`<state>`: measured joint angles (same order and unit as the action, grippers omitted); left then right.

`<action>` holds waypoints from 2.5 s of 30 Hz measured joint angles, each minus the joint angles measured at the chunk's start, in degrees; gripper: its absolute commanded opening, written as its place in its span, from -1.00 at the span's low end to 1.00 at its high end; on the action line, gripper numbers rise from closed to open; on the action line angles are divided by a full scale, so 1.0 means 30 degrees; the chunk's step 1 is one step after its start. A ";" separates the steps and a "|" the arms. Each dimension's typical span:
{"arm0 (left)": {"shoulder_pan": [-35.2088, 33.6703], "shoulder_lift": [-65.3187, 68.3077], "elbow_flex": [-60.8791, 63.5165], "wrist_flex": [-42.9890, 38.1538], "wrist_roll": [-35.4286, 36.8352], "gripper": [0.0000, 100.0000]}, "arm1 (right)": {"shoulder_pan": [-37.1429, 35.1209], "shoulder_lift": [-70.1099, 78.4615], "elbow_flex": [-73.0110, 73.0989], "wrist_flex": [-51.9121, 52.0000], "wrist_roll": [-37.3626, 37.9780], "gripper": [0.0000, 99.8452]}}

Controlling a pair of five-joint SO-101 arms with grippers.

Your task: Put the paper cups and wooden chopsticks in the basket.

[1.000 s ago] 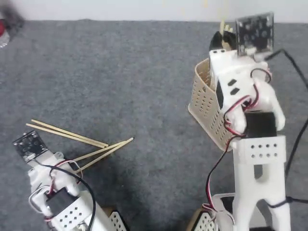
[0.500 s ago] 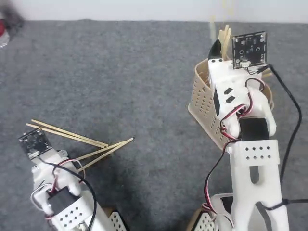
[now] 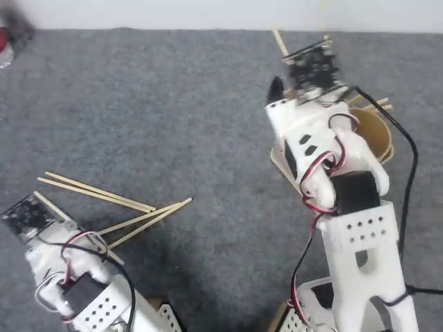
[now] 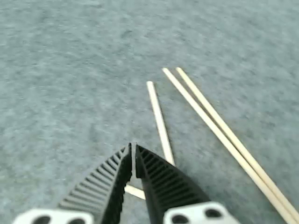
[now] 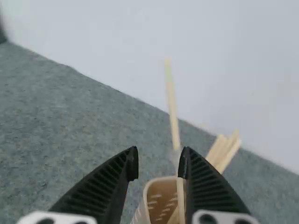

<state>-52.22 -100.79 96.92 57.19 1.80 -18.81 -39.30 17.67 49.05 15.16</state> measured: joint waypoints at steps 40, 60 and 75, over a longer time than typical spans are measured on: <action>-1.7670 0.0000 0.0000 0.1612 -0.4425 -0.97 | -1.4505 2.9392 -1.9575 0.6769 0.7150 -0.71; -1.7670 0.0000 0.0000 0.1846 -0.4425 -0.97 | -1.4125 3.5106 -2.8278 1.2249 0.9788 -0.99; -1.7670 0.0000 0.0000 0.1846 -0.4425 -0.97 | -0.7414 3.0916 -3.5751 1.7201 0.9026 -0.99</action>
<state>-105.23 -100.79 96.92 62.73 -11.47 -41.05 53.45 -89.58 100.66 42.24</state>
